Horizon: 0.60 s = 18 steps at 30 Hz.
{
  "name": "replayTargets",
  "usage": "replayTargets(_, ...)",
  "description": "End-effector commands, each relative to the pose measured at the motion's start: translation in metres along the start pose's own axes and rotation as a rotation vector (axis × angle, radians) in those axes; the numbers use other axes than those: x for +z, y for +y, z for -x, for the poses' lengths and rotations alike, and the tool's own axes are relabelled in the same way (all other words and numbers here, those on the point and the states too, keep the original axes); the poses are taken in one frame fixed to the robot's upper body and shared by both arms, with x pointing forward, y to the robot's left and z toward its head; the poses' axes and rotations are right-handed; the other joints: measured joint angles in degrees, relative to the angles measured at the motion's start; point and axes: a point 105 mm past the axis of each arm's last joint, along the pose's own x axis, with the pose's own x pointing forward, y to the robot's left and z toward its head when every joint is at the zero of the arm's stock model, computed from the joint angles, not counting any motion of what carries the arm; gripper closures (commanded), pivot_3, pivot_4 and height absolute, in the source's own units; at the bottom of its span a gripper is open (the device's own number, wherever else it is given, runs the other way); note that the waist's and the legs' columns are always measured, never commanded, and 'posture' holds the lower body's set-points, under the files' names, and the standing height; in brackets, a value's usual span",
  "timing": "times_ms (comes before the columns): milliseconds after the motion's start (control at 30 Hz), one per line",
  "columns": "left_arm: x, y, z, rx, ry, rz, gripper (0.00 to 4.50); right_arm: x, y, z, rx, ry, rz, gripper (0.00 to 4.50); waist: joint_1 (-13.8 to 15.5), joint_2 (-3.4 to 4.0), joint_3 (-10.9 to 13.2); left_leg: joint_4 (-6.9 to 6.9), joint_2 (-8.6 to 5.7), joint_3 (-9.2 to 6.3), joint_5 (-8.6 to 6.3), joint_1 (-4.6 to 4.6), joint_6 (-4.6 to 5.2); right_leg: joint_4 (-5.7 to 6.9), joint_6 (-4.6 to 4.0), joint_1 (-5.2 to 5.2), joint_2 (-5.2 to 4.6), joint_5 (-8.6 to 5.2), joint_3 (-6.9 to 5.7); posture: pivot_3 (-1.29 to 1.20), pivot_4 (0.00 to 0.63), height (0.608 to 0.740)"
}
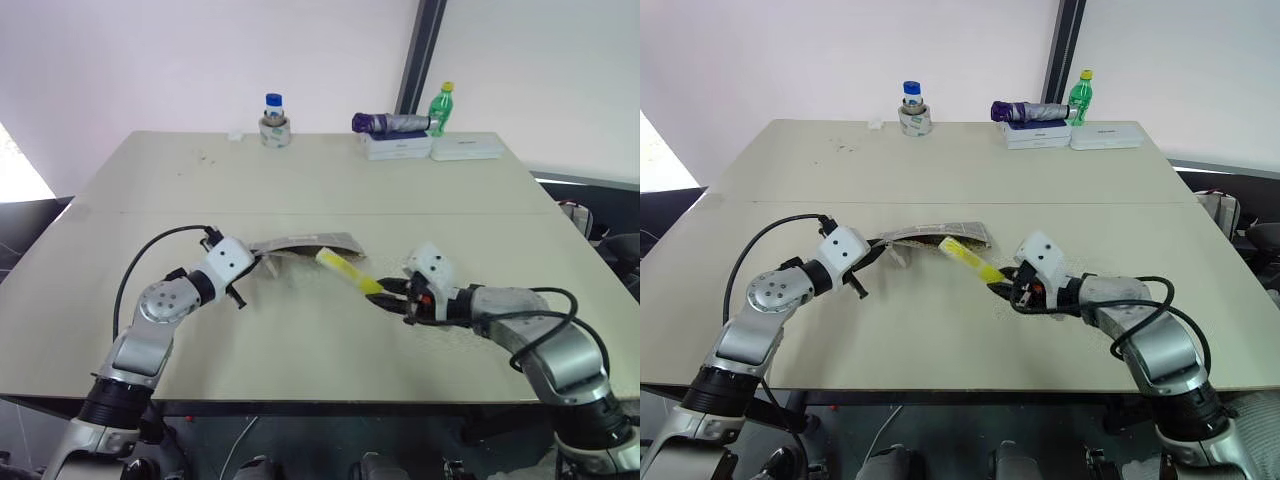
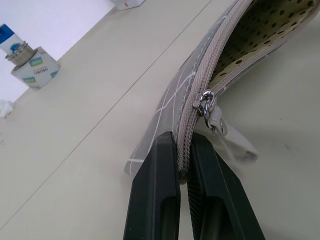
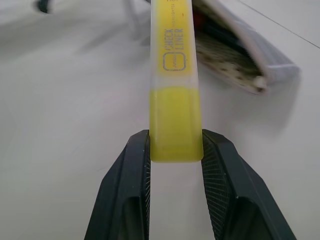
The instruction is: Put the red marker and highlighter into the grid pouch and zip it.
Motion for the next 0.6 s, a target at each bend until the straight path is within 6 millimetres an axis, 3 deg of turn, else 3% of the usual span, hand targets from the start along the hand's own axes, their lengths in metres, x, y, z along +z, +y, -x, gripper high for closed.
replayTargets(33, 0.017, 0.004, 0.003, 0.011, -0.064, -0.037, 4.5, 0.01, -0.003, 0.0, -0.014, -0.019, 0.019, 3.64, 0.1, 0.0, 0.0, 0.0, 0.0, 0.0, 0.0, -0.01, 0.0, 0.0, 0.0, 0.0, 0.0, 0.0, 0.0, 0.0, 0.15, 0.74)
replayTargets(233, 0.021, 0.001, 0.001, 0.004, -0.083, -0.027, 4.5, 0.003, 0.0, -0.002, 0.004, 0.027, 0.041, 3.64, 0.1, 0.0, 0.0, 0.0, 0.0, 0.0, -0.02, -0.02, 0.03, -0.01, 0.0, 0.0, -0.01, 0.0, 0.0, 0.0, 0.15, 0.74)
replayTargets(400, 0.022, 0.0, 0.0, 0.005, -0.086, -0.017, 4.5, 0.01, 0.005, 0.001, 0.036, -0.011, 0.039, 3.64, 0.1, 0.0, 0.0, 0.01, 0.0, -0.01, -0.03, -0.02, 0.05, -0.01, 0.0, 0.0, 0.0, 0.0, 0.0, 0.0, 0.15, 0.74)
replayTargets(600, 0.024, -0.003, 0.0, -0.01, -0.094, -0.028, 4.5, 0.0, -0.007, -0.002, -0.028, 0.041, 0.066, 3.64, 0.0, 0.0, 0.0, 0.01, 0.0, 0.0, -0.02, -0.02, 0.04, -0.01, 0.0, 0.0, 0.0, 0.0, 0.0, 0.0, 0.15, 0.74)
